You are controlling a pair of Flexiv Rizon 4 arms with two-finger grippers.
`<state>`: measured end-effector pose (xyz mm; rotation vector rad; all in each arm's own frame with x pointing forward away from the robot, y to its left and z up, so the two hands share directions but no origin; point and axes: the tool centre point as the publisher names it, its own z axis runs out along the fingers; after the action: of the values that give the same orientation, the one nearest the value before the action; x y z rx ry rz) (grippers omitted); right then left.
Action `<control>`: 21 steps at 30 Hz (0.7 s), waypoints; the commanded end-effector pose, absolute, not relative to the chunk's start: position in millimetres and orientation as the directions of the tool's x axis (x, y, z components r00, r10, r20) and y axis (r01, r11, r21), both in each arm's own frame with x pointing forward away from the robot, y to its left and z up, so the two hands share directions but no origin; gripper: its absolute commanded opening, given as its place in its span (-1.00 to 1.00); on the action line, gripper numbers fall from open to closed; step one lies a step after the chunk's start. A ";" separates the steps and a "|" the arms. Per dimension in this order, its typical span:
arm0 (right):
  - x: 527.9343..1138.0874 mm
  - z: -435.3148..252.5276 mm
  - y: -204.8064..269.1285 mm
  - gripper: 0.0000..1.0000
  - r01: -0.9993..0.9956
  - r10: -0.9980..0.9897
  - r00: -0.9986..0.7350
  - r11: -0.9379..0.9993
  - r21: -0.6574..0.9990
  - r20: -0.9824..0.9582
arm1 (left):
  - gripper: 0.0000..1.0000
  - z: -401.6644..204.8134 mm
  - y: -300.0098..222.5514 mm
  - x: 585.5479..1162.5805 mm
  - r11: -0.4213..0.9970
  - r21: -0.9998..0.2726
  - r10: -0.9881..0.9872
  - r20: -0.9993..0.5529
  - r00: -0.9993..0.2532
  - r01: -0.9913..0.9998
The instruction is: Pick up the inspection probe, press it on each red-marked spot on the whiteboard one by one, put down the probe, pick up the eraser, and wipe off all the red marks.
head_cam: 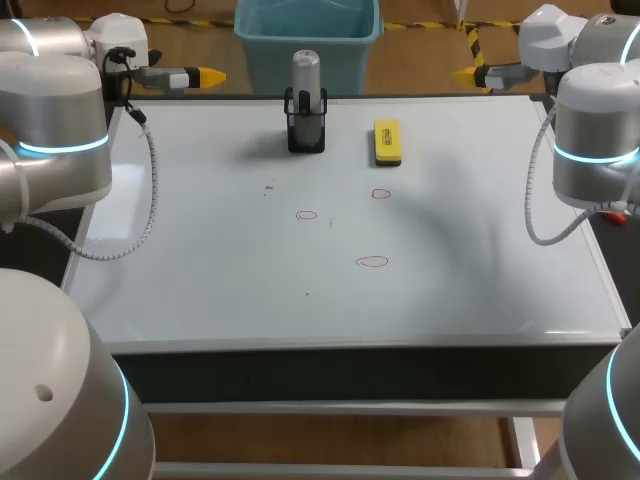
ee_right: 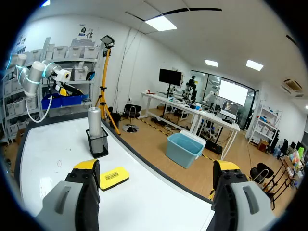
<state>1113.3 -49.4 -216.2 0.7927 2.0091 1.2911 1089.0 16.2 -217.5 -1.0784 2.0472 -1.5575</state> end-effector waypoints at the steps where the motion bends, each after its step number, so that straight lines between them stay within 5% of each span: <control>1: 1113.6 -216.1 -49.5 1.00 0.156 0.755 -0.632 0.345 0.926 -0.174 | 1.00 -223.0 10.7 1097.5 0.139 -0.933 -0.659 0.162 -0.734 -0.331; 12: 1113.6 -216.1 -49.5 1.00 0.156 0.755 -0.632 0.345 0.926 -0.174 | 1.00 -228.7 -39.0 1114.3 0.182 -0.966 -0.321 0.120 -0.939 -0.185; 21: 1113.6 -216.1 -49.5 1.00 0.156 0.755 -0.632 0.345 0.926 -0.174 | 1.00 -238.5 -78.2 1116.6 0.053 -0.990 -0.112 0.125 -0.986 -0.132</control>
<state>1113.2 -49.3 -216.1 0.7927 2.0090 1.2910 1104.5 -72.5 -222.9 -0.4380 2.2651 -1.9634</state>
